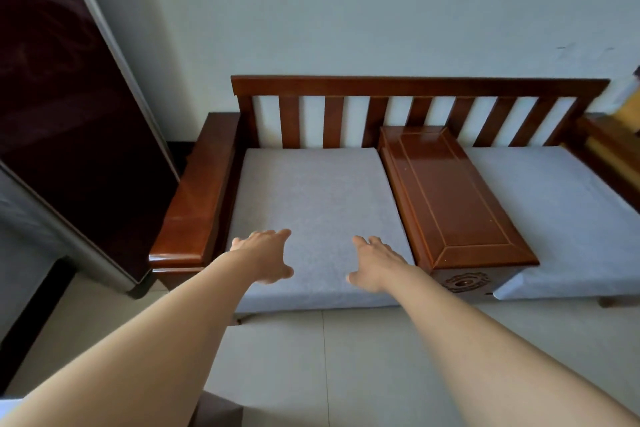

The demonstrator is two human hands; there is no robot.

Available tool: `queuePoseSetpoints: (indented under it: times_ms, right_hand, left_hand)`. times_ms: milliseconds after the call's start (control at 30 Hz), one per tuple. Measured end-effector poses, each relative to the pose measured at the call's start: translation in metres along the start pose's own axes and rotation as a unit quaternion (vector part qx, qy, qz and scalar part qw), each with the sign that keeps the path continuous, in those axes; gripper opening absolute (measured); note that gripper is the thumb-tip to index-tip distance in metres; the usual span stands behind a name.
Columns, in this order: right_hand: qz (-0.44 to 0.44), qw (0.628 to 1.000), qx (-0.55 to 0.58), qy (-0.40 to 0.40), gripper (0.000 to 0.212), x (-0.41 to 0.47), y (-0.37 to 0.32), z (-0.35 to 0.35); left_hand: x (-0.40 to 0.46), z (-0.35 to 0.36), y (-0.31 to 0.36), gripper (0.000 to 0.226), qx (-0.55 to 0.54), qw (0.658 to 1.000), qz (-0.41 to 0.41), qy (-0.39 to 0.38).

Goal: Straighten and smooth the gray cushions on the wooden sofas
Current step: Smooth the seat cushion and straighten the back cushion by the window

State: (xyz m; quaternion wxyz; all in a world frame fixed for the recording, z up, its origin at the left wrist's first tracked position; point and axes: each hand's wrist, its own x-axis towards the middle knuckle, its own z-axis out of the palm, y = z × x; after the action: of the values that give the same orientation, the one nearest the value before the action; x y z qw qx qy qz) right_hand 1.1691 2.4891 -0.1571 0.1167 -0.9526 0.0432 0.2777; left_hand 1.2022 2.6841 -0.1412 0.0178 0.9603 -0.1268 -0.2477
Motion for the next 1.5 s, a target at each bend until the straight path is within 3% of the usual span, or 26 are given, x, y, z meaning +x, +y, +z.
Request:
queuePoseSetpoints:
  times_ms: [567, 1267, 1500]
  right_hand:
    - [-0.017, 0.999, -0.02, 0.018, 0.081, -0.035, 0.023, -0.05]
    - [0.004, 1.0, -0.014, 0.026, 0.078, -0.061, 0.095, -0.049]
    - [-0.048, 0.998, -0.034, 0.031, 0.077, -0.054, 0.072, -0.047]
  left_hand:
    - [-0.058, -0.033, -0.021, 0.079, -0.067, 0.991, -0.11, 0.048]
    - [-0.049, -0.013, 0.067, 0.077, -0.066, 0.995, -0.066, 0.045]
    - [-0.065, -0.01, 0.071, 0.073, -0.074, 0.988, -0.113, 0.074]
